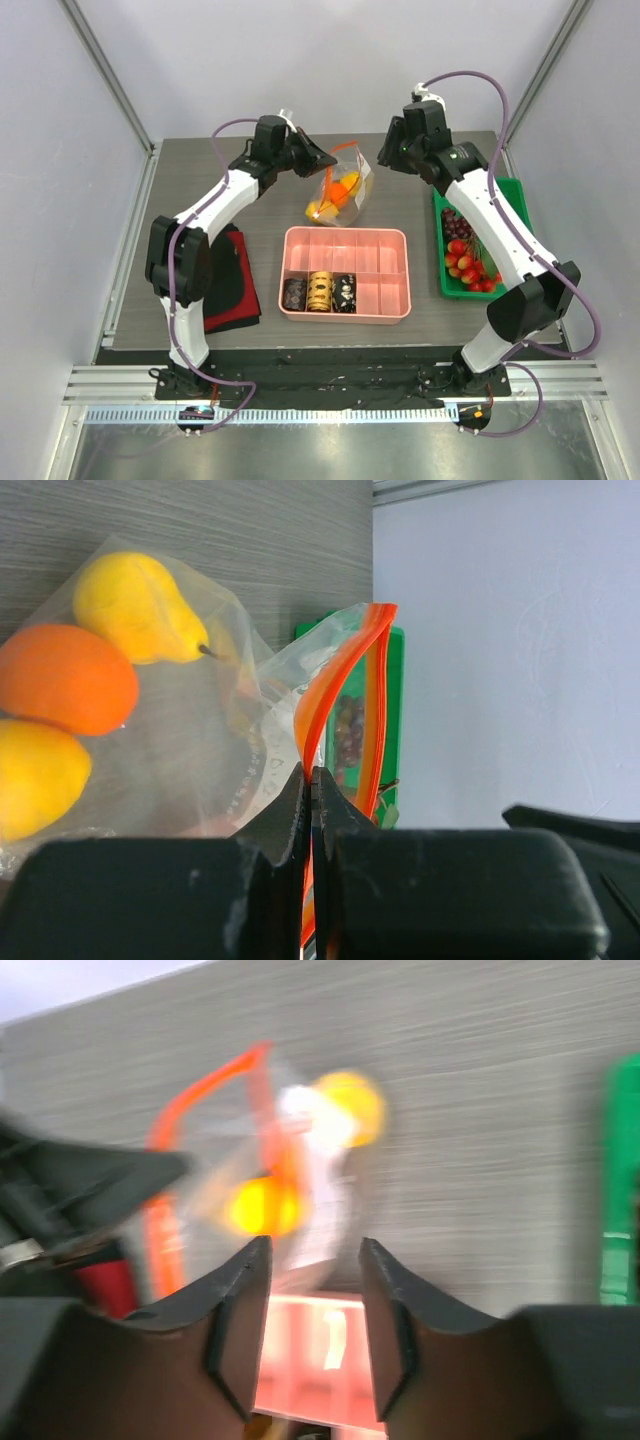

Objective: Open the zip-top bag and remove the fake food

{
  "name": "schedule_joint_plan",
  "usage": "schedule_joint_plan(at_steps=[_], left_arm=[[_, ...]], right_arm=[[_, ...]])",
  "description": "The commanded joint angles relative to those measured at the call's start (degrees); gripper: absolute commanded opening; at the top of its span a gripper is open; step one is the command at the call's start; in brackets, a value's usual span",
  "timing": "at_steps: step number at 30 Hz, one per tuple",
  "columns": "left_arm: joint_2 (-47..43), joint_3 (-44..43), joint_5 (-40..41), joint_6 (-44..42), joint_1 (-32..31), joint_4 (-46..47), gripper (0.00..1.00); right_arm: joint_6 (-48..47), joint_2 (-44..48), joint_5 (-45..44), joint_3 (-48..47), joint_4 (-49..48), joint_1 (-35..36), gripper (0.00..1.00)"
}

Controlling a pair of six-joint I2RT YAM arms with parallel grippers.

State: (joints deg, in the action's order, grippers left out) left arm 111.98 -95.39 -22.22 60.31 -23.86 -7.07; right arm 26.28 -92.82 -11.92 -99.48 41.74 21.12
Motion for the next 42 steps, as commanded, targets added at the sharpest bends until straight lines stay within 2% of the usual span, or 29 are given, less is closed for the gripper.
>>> schedule_joint_plan(at_steps=[1, 4, 7, 10, 15, 20, 26, 34, 42], left_arm=[[-2.56, -3.30, -1.16, 1.03, 0.30, 2.24, 0.00], [-2.38, -3.83, -1.16, 1.21, 0.30, 2.15, 0.00], [-2.56, -4.01, -1.07, 1.12, 0.21, 2.06, 0.00], [-2.74, -4.10, -1.07, 1.12, -0.13, 2.06, 0.00], [-3.00, -4.62, -1.07, 1.65, -1.19, 2.06, 0.00], [-3.09, -6.56, -0.11, 3.05, -3.91, 2.59, 0.00], [-1.60, -9.80, 0.51, 8.50, -6.37, 6.10, 0.00], [-0.54, -11.04, 2.36, 10.79, -8.40, 6.81, 0.00], [1.31, -5.95, 1.21, 11.05, -8.40, 9.88, 0.00]], right_arm=[[9.83, 1.32, 6.29, -0.80, -8.68, 2.42, 0.37], [13.35, -1.48, 8.84, -1.85, -10.62, 3.92, 0.22], [16.08, -5.08, 10.95, -4.22, -10.89, 4.97, 0.12], [17.74, -7.63, 13.31, -7.03, -9.93, 6.12, 0.07], [20.65, -10.63, 13.16, -8.28, -5.54, 7.00, 0.06], [20.57, -8.00, 9.29, -2.22, -5.44, 7.00, 0.05], [18.81, -6.76, 8.15, -0.01, -4.65, 4.72, 0.05], [19.59, -7.55, 9.81, -3.51, -2.10, 0.94, 0.05], [23.55, -11.24, 15.18, -7.83, 1.15, 0.58, 0.05]])
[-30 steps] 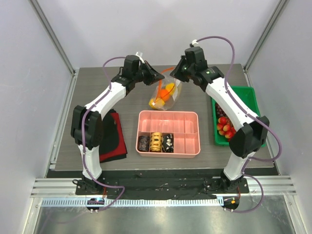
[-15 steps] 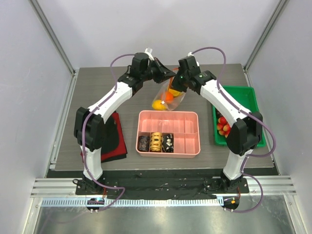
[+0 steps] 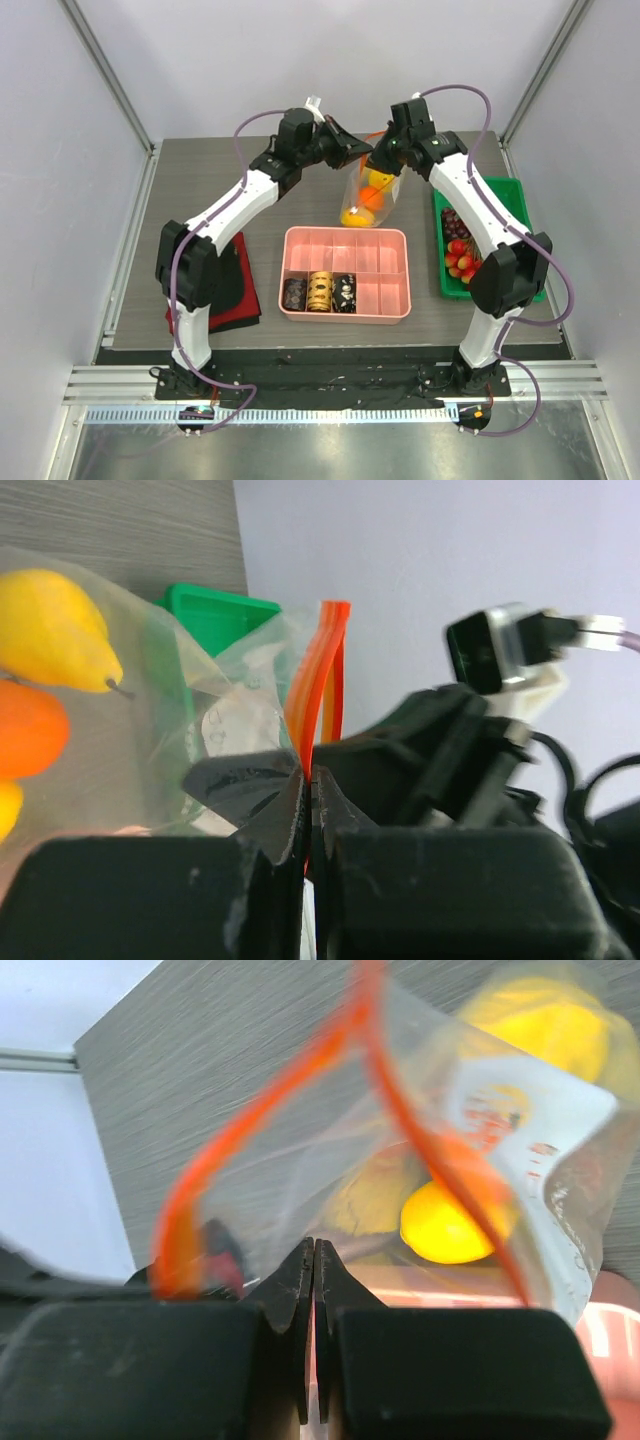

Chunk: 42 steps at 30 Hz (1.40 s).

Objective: Open the zip-top bag and remove the fake food

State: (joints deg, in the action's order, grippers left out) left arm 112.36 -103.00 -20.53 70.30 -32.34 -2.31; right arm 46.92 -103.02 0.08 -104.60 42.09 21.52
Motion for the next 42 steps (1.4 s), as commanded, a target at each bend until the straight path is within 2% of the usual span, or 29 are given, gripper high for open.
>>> schedule_joint_plan(at_steps=[1, 8, 11, 17, 25, 31, 33, 42], left_arm=[[1.11, 1.75, -0.56, 1.06, 0.08, 5.29, 0.00], [1.20, 1.57, -2.23, 0.89, 0.17, 7.31, 0.00], [1.02, 3.67, -3.02, 3.08, -0.01, 10.21, 0.00], [-0.38, 6.84, -2.41, 2.30, 0.08, 10.22, 0.00], [-0.38, 7.11, -2.76, -0.51, 2.45, 7.93, 0.00], [0.67, 7.03, -3.20, -1.40, 4.21, 6.88, 0.00], [0.85, 7.02, -3.37, -1.22, 4.30, 6.88, 0.00], [0.94, 8.78, -4.07, -1.22, 4.21, 6.88, 0.00]], right_arm=[[3.01, -1.39, 3.18, -2.89, 0.72, 0.19, 0.05], [2.30, -5.78, 4.58, -1.32, -0.07, -1.04, 0.05], [1.78, -7.19, 5.20, -0.17, -3.58, -1.04, 0.05], [-0.60, -11.67, 3.17, -2.98, -3.94, -1.04, 0.06], [-6.30, -13.61, 0.19, -0.26, -2.97, -0.34, 0.19], [-10.44, -12.91, -7.62, 1.32, -3.23, 0.02, 0.29], [-11.58, -13.34, -9.03, 2.11, -3.94, -0.07, 0.38], [-15.18, -15.89, -3.86, 3.70, -16.76, -0.16, 0.52]])
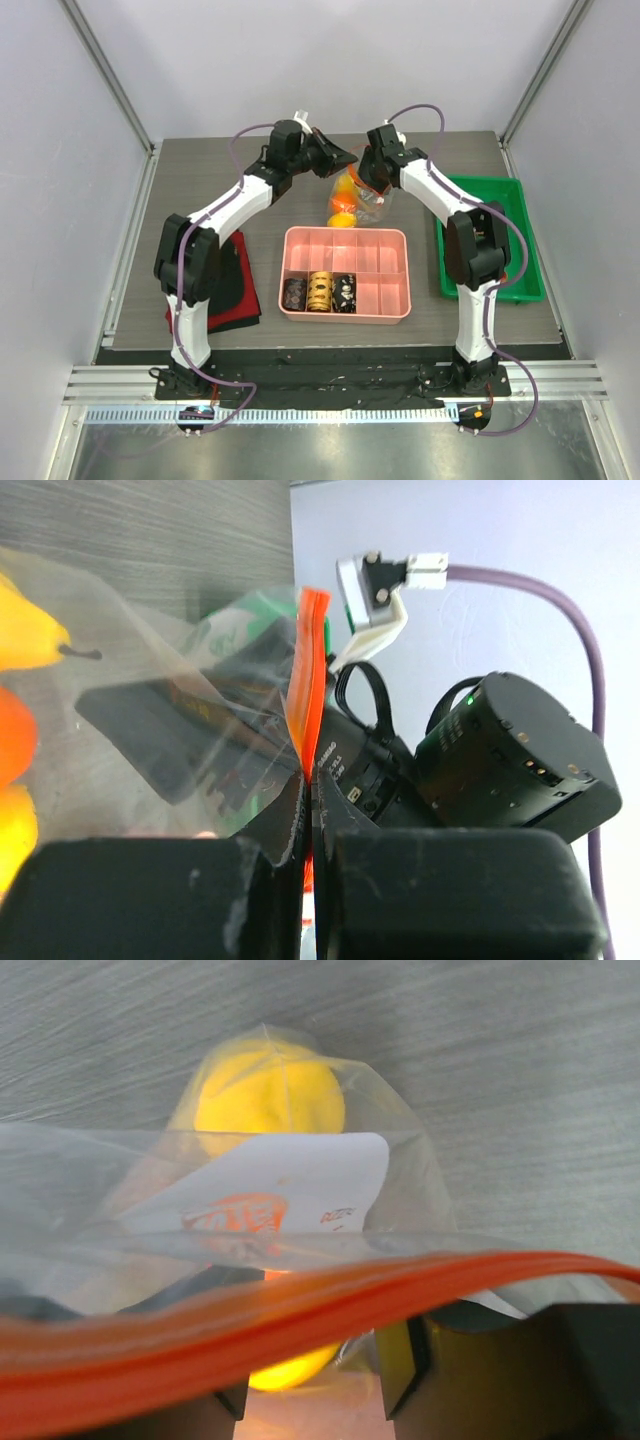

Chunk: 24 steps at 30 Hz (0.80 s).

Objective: Open the zip-top bag and remove the fake food

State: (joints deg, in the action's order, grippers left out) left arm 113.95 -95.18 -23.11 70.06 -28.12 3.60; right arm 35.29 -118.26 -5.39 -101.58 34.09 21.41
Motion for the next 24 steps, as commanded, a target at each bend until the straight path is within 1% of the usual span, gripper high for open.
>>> schedule_joint_plan(at_steps=[1, 3, 4, 6, 7, 10, 12, 13, 14, 15, 16, 18, 19, 22, 24], left_arm=[[-0.66, 1.13, -1.50, -1.07, -0.01, 0.89, 0.00], [-0.57, 1.22, -1.50, -1.16, -0.01, 0.80, 0.00], [-0.49, 1.13, -1.67, -1.24, -0.01, 0.80, 0.00], [-0.13, 0.70, -1.93, -1.07, -0.01, 0.80, 0.00], [0.13, 0.52, -1.94, -1.16, -0.01, 0.80, 0.00], [0.39, 0.08, -2.37, -1.07, -0.09, 0.71, 0.00], [0.39, -0.10, -2.37, -0.98, -0.18, 0.62, 0.00], [0.48, -0.36, -2.46, -0.81, -0.27, 0.71, 0.00], [0.66, -0.62, -2.46, -0.80, -0.44, 0.62, 0.00], [0.75, -0.89, -2.64, -0.72, -0.79, 0.62, 0.00], [0.83, -1.41, -2.73, -0.54, -0.88, 0.45, 0.00], [1.10, -1.77, -2.90, -0.54, -1.23, 0.27, 0.00], [1.10, -1.94, -2.99, -0.54, -1.32, 0.10, 0.00], [0.75, -1.77, -3.08, -1.07, -1.32, -0.86, 0.00], [0.22, -1.51, -2.90, -2.30, -1.32, -1.75, 0.00]], right_arm=[[-4.43, -0.92, 3.78, 0.77, -11.30, -0.05, 0.54], [-5.40, -1.62, 4.68, 1.29, -13.07, -0.14, 0.56], [-5.75, -1.89, 7.99, 1.30, -14.65, -0.05, 0.58], [-6.11, -2.94, 8.46, 1.64, -15.97, -0.23, 0.61], [-5.67, -3.12, 8.64, 1.91, -17.98, -0.31, 0.68], [-4.27, -3.12, 12.85, 4.11, -24.04, -0.58, 0.73], [-1.81, -2.86, 15.04, 5.24, -26.51, -0.58, 0.73], [-1.19, -2.60, 15.93, 6.30, -31.40, -0.58, 0.73], [0.64, -2.59, 16.72, 7.26, -33.36, -0.58, 0.72], [1.01, -2.59, 18.47, 7.71, -33.82, -0.49, 0.72], [0.92, -3.03, 19.09, 7.63, -36.52, -0.49, 0.71], [0.92, -2.95, 19.36, 8.50, -38.03, -0.49, 0.69], [1.27, -2.94, 19.36, 9.20, -40.65, -0.40, 0.66], [0.92, -4.78, 21.29, 8.42, -40.77, -0.23, 0.61], [0.40, -4.96, 20.42, 9.11, -41.29, 0.21, 0.61]])
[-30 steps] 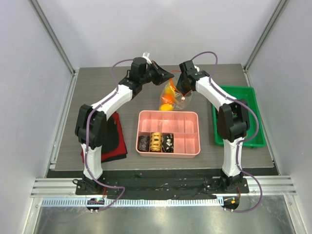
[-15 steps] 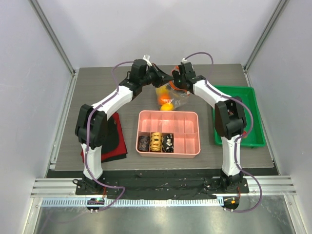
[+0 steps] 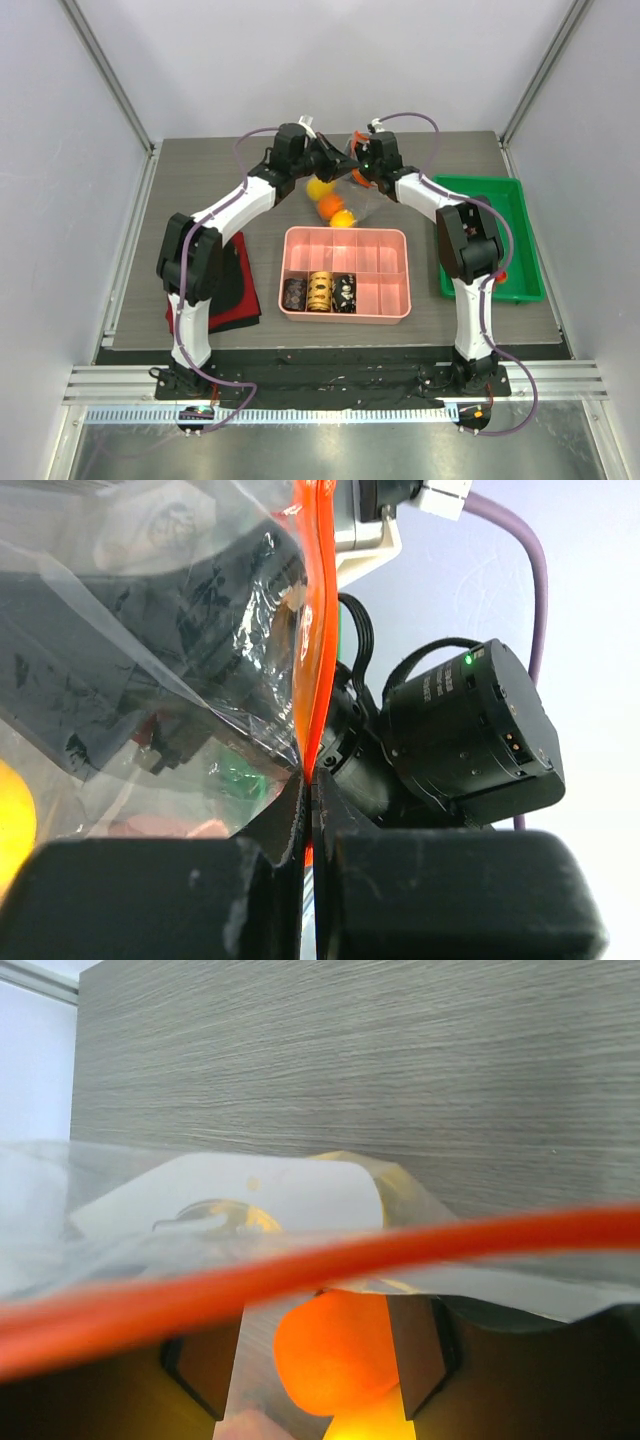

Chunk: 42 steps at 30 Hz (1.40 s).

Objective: Open the zip-top bag and remove the fake food

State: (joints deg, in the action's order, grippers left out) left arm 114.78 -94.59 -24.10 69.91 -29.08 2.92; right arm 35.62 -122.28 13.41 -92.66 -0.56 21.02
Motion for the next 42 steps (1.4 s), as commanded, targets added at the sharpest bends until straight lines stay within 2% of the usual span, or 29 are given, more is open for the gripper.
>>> schedule_joint_plan(at_steps=[1, 5, 8, 9, 13, 15, 17, 24, 32, 35, 38, 42], left_arm=[[-0.61, -2.09, -1.92, -2.41, -0.36, -1.25, 0.00], [-0.79, -1.48, -2.27, -2.23, -0.36, -1.07, 0.00], [-1.23, -1.04, -2.09, -2.41, -0.36, -1.07, 0.00], [-1.49, -0.69, -2.01, -2.41, -0.36, -1.07, 0.00], [-2.46, 0.54, -1.57, -3.02, -0.36, -1.16, 0.00], [-2.72, 0.98, -1.31, -3.02, -0.36, -1.07, 0.00], [-2.72, 1.16, -1.30, -2.94, -0.36, -0.98, 0.00], [-4.57, 5.37, 0.45, -0.65, 1.22, 1.83, 0.00], [-4.39, 4.32, 1.07, -2.06, 3.06, 0.33, 0.00], [-3.95, 3.80, 0.63, -1.79, 3.06, 0.42, 0.00], [-4.04, 2.92, 1.16, -2.14, 3.07, -0.19, 0.00], [-3.87, 1.60, 1.77, -2.67, 3.07, -0.89, 0.00]], right_arm=[[0.15, -1.38, 1.27, 0.29, -7.69, 1.04, 0.61], [2.00, -2.53, 0.92, 0.20, -7.70, 1.31, 0.57], [2.18, -2.61, 0.30, 0.55, -9.55, 1.57, 0.50], [2.18, -2.87, 0.56, 0.21, -9.99, 1.66, 0.41], [2.09, -2.70, -0.66, -0.68, -8.76, 1.66, 0.25], [1.48, -2.44, -0.93, -0.85, -8.15, 1.75, 0.11], [-0.27, -2.18, -1.54, -1.99, -6.31, 1.75, 0.02], [-2.83, 5.90, -4.44, -0.94, 4.31, 1.75, 0.02], [-4.50, 19.69, -5.85, 1.43, 13.30, 1.84, 0.02], [-4.76, 21.73, -5.32, 0.91, 16.63, 1.92, 0.02], [-5.56, 23.22, -9.00, 0.03, 22.87, 1.92, 0.02], [-5.47, 24.89, -9.72, 1.43, 25.24, 2.01, 0.02]])
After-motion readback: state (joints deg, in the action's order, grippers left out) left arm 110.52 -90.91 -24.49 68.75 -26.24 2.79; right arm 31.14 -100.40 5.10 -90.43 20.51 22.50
